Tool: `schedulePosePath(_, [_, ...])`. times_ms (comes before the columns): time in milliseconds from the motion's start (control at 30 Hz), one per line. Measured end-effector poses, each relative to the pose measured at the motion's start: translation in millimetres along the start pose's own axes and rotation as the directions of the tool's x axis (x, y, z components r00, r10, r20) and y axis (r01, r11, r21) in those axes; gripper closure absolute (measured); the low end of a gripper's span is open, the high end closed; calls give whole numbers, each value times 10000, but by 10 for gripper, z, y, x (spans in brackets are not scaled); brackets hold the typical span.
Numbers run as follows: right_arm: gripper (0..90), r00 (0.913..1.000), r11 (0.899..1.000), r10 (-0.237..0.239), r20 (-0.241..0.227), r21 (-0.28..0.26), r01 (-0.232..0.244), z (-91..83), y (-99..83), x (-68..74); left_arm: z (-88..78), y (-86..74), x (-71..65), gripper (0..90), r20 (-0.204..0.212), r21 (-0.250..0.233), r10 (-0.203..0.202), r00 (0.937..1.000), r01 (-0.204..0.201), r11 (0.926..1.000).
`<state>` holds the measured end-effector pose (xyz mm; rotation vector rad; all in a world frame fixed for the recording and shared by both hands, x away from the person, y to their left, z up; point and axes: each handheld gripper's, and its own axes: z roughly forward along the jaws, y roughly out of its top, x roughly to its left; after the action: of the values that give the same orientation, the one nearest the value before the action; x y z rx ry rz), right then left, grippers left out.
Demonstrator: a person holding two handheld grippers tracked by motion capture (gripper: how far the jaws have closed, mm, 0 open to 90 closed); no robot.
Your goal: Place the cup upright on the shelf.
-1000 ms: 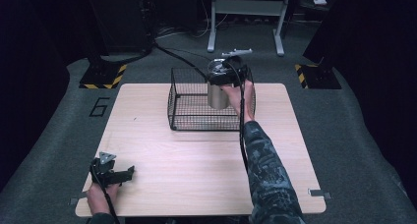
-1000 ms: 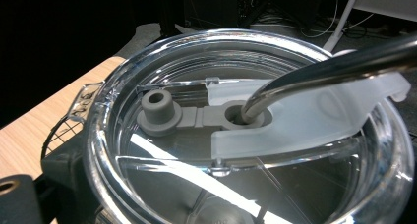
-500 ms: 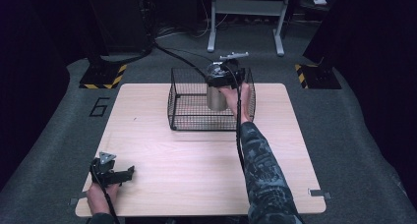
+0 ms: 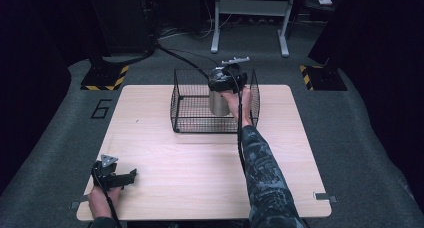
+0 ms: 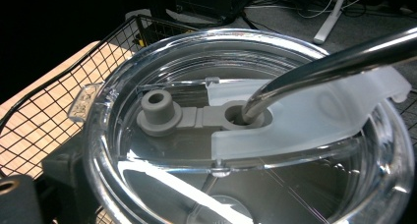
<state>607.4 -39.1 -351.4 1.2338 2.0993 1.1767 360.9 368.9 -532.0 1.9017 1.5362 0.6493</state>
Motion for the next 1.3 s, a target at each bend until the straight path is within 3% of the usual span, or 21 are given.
schedulePosePath(633, [39,9996,9991,234,129,354,-238,231,-162,-5,10,-1,-4,5,-77,-155,-38,10000,37,9999])
schedulePosePath(933, [38,9999,9990,92,135,434,-98,313,-204,2,11,-2,-4,5,-83,-166,-32,10000,31,9999])
schedulePosePath(1167, [38,9992,9977,347,219,577,-359,368,-223,18,11,-2,-3,5,-82,-166,-35,10000,33,9999])
schedulePosePath(1300, [38,9997,9978,127,231,652,-142,402,-230,11,11,-2,-3,5,-78,-165,-36,10000,35,9999])
